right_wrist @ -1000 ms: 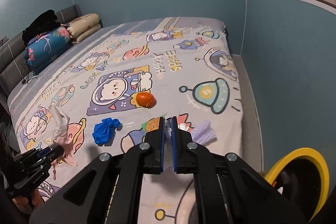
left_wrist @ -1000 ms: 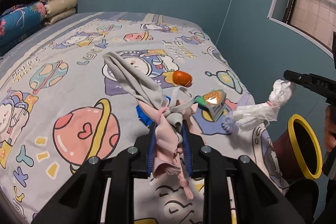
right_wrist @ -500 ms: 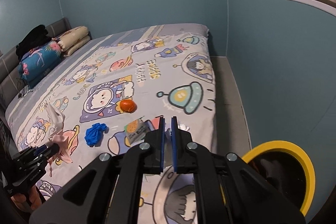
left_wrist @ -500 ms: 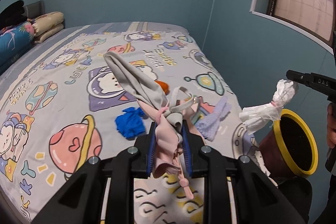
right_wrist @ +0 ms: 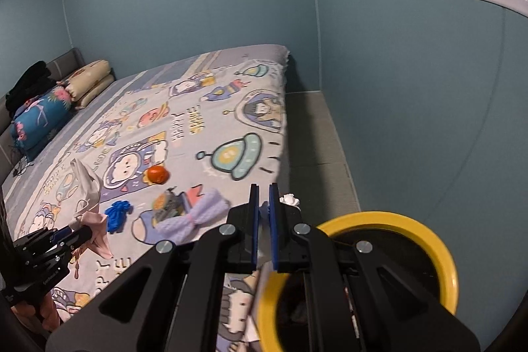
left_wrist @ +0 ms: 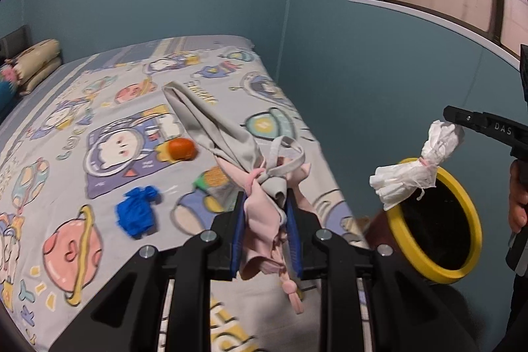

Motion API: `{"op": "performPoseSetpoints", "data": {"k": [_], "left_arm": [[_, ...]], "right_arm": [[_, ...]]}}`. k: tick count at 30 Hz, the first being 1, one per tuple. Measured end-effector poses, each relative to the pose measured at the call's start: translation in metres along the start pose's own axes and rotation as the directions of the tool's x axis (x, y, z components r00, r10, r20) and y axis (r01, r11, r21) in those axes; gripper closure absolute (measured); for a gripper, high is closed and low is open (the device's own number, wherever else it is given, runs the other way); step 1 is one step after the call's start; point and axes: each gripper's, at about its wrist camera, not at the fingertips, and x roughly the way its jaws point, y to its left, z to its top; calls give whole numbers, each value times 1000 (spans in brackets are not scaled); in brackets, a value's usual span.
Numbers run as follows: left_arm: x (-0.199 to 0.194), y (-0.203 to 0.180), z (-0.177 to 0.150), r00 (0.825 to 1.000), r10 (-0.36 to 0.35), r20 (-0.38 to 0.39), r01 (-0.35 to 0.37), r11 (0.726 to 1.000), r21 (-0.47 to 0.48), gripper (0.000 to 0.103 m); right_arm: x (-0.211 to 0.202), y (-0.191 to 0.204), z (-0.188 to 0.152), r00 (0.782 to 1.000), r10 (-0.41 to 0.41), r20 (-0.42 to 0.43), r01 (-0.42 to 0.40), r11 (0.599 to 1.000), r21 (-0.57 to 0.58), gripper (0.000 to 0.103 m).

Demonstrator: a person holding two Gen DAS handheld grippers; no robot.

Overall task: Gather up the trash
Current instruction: 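Carry the pink cloth and white tissue over the bin with both grippers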

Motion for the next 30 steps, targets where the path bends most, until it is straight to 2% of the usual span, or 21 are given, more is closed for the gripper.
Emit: {"op": "performPoseSetpoints", "data": {"k": [17,30], "left_arm": [[41,-111,18,987,-151,-54,157,981,116,82],[71,-169,16,964,-241,-114,256,956,145,82]], "right_arm": [[-21,-87,-13,992,-129,1,129,987,93,98],[-15,-113,-23,985,-172,-20,173,978,113,98]]}}
